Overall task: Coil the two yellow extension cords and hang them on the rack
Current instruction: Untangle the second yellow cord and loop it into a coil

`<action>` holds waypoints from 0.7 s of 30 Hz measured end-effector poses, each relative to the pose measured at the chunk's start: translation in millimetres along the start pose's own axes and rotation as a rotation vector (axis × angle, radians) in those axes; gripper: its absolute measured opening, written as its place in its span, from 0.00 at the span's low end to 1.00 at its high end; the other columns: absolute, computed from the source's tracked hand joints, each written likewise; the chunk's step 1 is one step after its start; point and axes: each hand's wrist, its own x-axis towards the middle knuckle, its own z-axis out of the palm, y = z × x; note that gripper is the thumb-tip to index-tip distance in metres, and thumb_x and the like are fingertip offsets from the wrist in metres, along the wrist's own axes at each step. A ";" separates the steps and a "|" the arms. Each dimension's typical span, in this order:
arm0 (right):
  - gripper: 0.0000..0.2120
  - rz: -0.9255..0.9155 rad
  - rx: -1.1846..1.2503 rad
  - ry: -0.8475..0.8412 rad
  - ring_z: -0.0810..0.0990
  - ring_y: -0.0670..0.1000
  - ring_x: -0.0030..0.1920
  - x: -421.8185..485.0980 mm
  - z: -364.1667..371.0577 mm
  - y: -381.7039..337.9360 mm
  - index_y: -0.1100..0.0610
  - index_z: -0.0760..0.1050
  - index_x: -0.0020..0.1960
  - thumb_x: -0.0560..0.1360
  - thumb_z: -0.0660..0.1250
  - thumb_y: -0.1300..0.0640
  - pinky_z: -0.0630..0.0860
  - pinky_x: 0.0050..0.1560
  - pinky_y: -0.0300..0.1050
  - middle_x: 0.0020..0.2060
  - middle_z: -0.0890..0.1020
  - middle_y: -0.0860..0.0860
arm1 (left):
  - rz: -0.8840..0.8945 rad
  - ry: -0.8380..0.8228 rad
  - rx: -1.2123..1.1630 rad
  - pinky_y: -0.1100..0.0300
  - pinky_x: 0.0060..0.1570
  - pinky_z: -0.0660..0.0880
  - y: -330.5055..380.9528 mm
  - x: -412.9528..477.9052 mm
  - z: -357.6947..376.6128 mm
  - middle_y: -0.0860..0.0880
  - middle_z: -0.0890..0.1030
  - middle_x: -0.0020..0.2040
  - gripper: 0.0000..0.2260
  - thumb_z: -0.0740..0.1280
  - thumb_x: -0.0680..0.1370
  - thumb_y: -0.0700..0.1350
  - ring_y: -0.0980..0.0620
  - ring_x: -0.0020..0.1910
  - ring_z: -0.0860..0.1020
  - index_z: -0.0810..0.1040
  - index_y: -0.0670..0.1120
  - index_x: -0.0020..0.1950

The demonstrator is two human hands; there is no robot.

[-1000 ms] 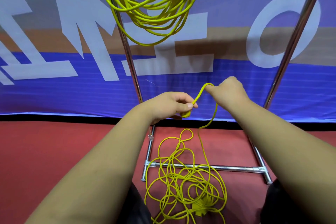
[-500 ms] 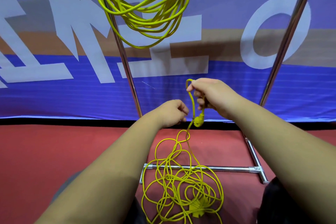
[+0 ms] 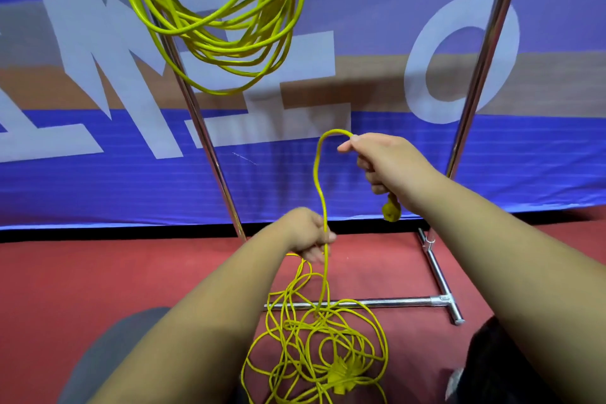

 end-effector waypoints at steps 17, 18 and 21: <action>0.14 0.390 0.230 0.142 0.79 0.51 0.38 20.9 19.7 30.9 0.58 0.80 0.50 0.87 0.61 0.51 0.83 0.38 0.48 0.41 0.75 0.54 | 0.518 0.455 -1.128 0.58 0.54 0.83 58.2 -32.1 -57.1 0.38 0.81 0.48 0.04 0.65 0.83 0.33 0.39 0.56 0.85 0.77 0.37 0.56; 0.14 0.390 0.207 0.128 0.81 0.52 0.41 20.0 19.2 30.9 0.57 0.80 0.52 0.87 0.61 0.50 0.85 0.42 0.50 0.45 0.76 0.55 | 0.526 0.401 -1.104 0.58 0.55 0.83 59.3 -35.7 -57.0 0.38 0.83 0.50 0.06 0.63 0.83 0.33 0.40 0.59 0.84 0.78 0.37 0.58; 0.13 0.373 0.122 0.065 0.83 0.55 0.48 18.7 17.6 27.4 0.51 0.82 0.57 0.87 0.61 0.46 0.84 0.50 0.54 0.53 0.80 0.56 | 0.535 0.228 -1.000 0.54 0.61 0.81 60.2 -47.2 -56.8 0.39 0.85 0.59 0.12 0.62 0.83 0.32 0.44 0.62 0.83 0.79 0.39 0.64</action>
